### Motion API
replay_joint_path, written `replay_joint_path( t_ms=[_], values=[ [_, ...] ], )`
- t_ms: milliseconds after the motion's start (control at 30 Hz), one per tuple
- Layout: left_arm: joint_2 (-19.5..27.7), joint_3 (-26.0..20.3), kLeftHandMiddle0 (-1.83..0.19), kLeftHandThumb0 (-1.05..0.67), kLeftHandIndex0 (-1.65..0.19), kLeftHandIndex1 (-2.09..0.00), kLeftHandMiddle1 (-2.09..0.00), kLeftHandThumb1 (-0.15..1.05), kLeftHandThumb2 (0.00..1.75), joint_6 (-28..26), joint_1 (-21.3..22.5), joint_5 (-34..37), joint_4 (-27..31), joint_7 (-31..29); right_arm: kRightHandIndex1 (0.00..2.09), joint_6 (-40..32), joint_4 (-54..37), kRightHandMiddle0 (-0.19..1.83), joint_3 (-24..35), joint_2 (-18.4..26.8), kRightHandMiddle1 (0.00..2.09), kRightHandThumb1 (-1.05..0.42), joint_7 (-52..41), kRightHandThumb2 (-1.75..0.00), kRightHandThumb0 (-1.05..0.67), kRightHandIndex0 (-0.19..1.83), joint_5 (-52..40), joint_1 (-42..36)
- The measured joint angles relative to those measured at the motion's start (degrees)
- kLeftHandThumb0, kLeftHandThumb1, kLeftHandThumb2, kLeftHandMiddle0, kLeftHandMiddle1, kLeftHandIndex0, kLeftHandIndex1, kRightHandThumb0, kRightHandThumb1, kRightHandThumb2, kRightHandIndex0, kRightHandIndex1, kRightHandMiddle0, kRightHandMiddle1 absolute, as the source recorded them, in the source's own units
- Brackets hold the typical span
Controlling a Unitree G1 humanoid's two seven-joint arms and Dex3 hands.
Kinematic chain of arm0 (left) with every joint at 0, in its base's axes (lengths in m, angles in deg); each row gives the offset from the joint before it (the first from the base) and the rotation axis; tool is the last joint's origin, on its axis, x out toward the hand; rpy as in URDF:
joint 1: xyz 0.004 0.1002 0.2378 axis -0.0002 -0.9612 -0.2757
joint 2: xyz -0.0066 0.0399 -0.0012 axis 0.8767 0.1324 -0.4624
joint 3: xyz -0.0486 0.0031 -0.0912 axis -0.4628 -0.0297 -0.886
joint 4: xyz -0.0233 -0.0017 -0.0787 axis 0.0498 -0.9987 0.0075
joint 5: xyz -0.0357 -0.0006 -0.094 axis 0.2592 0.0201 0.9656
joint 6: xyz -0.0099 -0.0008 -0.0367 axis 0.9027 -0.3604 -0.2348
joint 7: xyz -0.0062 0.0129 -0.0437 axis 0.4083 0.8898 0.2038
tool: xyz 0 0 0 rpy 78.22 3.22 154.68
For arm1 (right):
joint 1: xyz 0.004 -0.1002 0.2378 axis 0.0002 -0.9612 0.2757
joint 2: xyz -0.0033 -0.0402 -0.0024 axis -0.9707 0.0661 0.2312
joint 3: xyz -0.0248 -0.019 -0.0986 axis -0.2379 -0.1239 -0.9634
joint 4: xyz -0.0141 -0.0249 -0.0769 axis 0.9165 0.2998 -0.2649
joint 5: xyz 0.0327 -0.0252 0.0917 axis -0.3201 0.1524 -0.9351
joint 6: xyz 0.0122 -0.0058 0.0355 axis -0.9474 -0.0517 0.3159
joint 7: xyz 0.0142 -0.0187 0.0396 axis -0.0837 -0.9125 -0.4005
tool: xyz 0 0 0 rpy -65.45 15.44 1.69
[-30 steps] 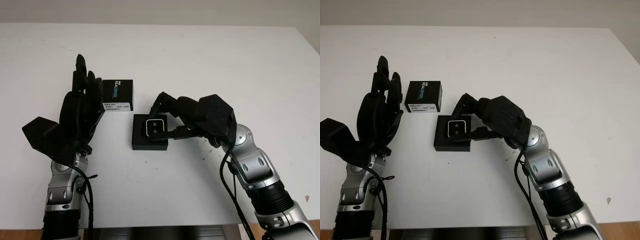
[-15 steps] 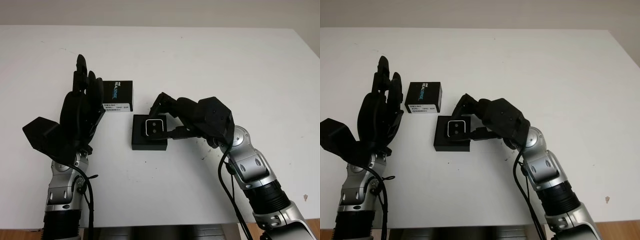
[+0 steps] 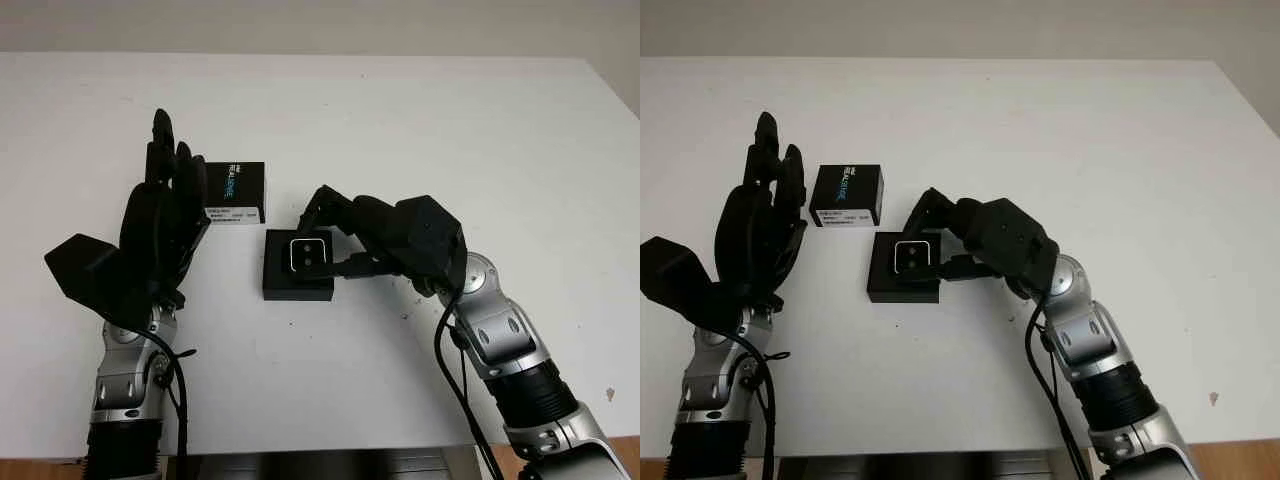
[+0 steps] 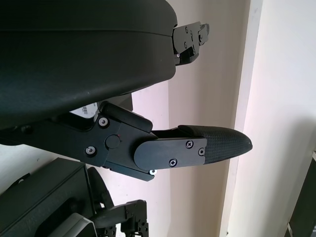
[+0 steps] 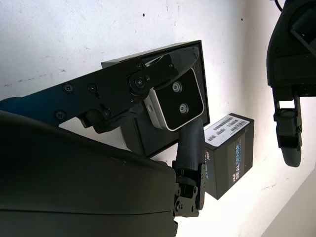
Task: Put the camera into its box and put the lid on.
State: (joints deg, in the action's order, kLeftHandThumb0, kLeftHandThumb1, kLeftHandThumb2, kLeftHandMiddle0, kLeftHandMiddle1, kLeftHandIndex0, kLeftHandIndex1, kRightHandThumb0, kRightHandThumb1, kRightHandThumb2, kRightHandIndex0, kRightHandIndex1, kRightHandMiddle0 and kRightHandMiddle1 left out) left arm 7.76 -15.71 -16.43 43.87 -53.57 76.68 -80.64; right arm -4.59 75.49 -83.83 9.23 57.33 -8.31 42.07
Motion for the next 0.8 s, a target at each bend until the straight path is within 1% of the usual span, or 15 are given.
replay_joint_path(
  t_ms=[600, 800],
  values=[
    [0.00, 0.04, 0.19, -0.73, 0.19, 0.00, 0.00, 1.05, 0.47, 0.19, -0.02, -0.03, -0.02, -0.02, 0.63, 1.19, 2.67, 0.09, 0.63, -2.27, 2.03, -1.04, 1.36, -0.06, -0.35, -0.06, -0.13, 0.40],
    [0.00, 0.04, 0.19, -0.73, 0.19, 0.00, 0.00, 1.05, 0.47, 0.15, -0.11, -0.03, -0.01, 0.28, 0.62, 1.41, 3.21, 0.11, 0.62, -2.63, 2.05, -1.04, 1.61, -0.05, -0.34, -0.04, -0.13, 0.58]
  ],
)
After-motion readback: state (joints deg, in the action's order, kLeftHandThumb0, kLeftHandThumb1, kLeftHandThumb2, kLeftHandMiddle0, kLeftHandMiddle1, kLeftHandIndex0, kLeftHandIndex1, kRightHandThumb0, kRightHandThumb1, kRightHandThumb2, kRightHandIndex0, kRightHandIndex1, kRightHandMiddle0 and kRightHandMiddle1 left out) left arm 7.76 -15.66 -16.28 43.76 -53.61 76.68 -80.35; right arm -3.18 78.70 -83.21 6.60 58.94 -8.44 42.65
